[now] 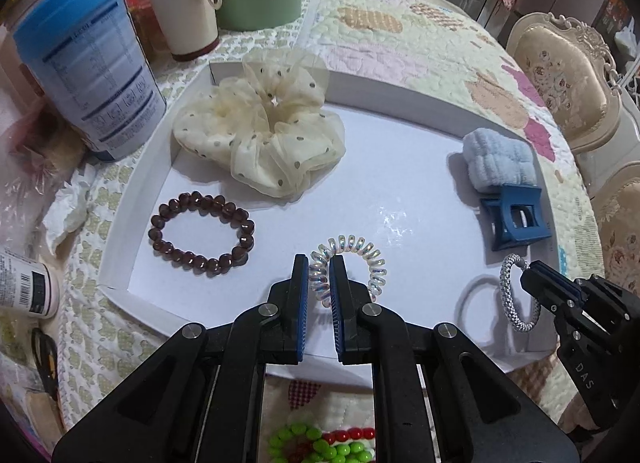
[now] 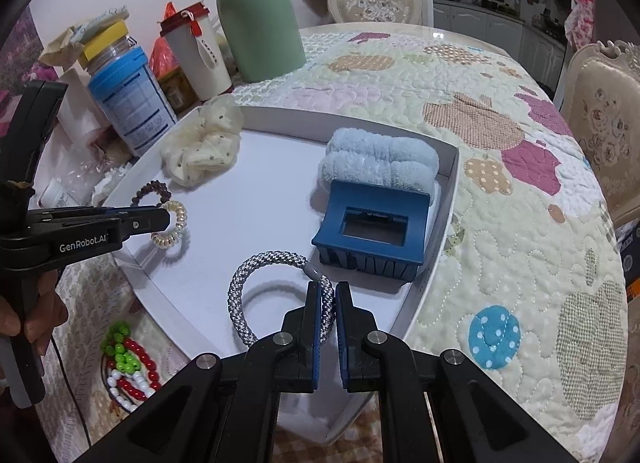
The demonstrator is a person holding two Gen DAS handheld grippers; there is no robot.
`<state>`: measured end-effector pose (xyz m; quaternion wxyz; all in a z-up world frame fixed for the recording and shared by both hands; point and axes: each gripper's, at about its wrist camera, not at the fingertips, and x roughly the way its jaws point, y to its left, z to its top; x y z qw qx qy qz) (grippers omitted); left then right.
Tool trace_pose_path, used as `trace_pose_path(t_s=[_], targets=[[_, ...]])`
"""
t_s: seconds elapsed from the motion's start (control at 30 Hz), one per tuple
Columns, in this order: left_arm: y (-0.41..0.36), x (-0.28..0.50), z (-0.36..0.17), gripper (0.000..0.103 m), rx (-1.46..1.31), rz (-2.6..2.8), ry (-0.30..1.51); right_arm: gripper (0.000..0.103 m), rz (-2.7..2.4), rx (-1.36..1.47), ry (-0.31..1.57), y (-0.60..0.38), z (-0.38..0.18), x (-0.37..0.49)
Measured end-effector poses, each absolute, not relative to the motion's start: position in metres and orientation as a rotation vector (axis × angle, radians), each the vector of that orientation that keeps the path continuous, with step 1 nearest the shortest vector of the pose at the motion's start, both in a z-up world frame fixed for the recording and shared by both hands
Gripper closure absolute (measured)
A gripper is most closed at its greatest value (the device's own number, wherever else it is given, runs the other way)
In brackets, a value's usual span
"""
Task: Organize jewelry
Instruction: 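Carry the spiral coil and braided bangle over the white tray with both tools, then lower both items into the tray and open both tools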
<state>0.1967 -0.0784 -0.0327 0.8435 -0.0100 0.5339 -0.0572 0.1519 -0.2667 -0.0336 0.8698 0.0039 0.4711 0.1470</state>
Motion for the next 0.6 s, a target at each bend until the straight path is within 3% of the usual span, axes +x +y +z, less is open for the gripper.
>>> trace_pose_path(t_s=[0.6], targets=[[-0.079,0.199,-0.050,0.092,-0.013,-0.109,1.162,0.095,0.285,-0.044,1.013,-0.260,-0.046,0.153]])
